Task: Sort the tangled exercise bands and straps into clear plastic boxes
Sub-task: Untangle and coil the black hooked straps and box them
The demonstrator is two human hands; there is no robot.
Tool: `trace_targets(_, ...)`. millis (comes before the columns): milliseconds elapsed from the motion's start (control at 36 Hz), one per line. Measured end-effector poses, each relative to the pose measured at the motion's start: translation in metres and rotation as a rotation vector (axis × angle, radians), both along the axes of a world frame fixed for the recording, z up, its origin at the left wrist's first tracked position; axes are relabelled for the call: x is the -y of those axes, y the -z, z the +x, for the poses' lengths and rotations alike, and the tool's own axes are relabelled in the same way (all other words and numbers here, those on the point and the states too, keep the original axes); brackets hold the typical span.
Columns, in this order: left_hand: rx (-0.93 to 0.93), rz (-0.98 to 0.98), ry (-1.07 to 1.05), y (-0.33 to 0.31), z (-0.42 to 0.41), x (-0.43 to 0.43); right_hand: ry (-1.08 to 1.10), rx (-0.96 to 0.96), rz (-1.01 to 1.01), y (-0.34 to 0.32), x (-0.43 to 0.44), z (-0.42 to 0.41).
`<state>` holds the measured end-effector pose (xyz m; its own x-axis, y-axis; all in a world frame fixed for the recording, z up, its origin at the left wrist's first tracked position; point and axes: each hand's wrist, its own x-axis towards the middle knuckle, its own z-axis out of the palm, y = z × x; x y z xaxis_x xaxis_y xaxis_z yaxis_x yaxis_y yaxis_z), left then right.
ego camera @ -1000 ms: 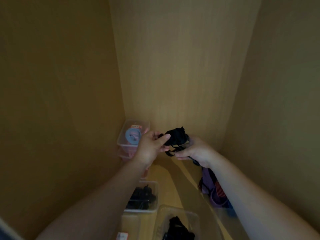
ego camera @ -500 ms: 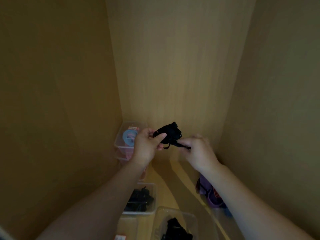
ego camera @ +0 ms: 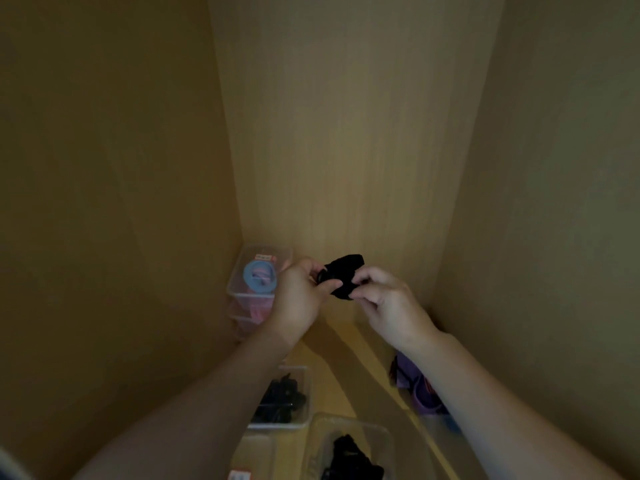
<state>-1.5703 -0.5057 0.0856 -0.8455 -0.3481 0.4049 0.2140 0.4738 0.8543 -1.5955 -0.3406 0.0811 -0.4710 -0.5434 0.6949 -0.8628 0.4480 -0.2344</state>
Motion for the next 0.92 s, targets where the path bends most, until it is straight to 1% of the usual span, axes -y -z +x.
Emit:
trace_targets(194, -0.038, -0.071, 0.054, -0.003, 0.007, -0.003, -0.046, 0.118, -0.096, -0.004, 0.002, 0.001)
trace_targets(250, -0.064, -0.124, 0.072, -0.004, 0.009, -0.006, -0.064, 0.131, -0.097, -0.006, 0.004, 0.005)
trace_targets(306, -0.112, -0.218, 0.07, -0.005, 0.01, -0.01, -0.085, 0.129, -0.078, -0.009, 0.007, 0.01)
trace_targets(361, -0.172, -0.28, 0.057, -0.004, 0.01, -0.012, -0.113, 0.17, -0.103, -0.012, 0.009, 0.01)
trace_targets(417, -0.188, -0.282, 0.053, -0.002, 0.01, -0.009, -0.141, 0.228, -0.125, -0.012, 0.008, 0.008)
trace_targets(500, -0.18, -0.248, 0.101, 0.002, 0.009, -0.003, -0.139, 0.265, -0.111, -0.009, 0.004, 0.005)
trace_targets(583, -0.195, -0.224, 0.132, 0.001, 0.011, -0.005, -0.12, 0.286, -0.198, -0.009, 0.005, 0.004)
trace_targets(639, -0.215, -0.241, 0.135, -0.002, 0.014, -0.01, -0.08, 0.254, -0.279, -0.01, 0.007, 0.002)
trace_targets(694, -0.233, -0.251, 0.142, -0.006, 0.015, -0.011, -0.036, 0.173, -0.296, -0.012, 0.008, 0.002)
trace_targets(778, -0.253, -0.253, 0.168, -0.008, 0.014, -0.009, 0.072, 0.015, -0.249, -0.017, 0.003, -0.002)
trace_targets(833, -0.261, -0.267, 0.192, -0.01, 0.016, -0.008, 0.182, -0.052, -0.125, -0.022, -0.002, -0.005)
trace_targets(861, -0.258, -0.269, 0.204, -0.01, 0.018, -0.008, 0.2, -0.008, -0.064, -0.024, -0.003, -0.006)
trace_targets(889, -0.246, -0.267, 0.221, -0.011, 0.019, -0.009, 0.177, 0.114, -0.044, -0.026, -0.005, -0.005)
trace_targets(917, -0.229, -0.257, 0.247, -0.011, 0.02, -0.009, 0.134, 0.261, -0.065, -0.028, -0.005, -0.003)
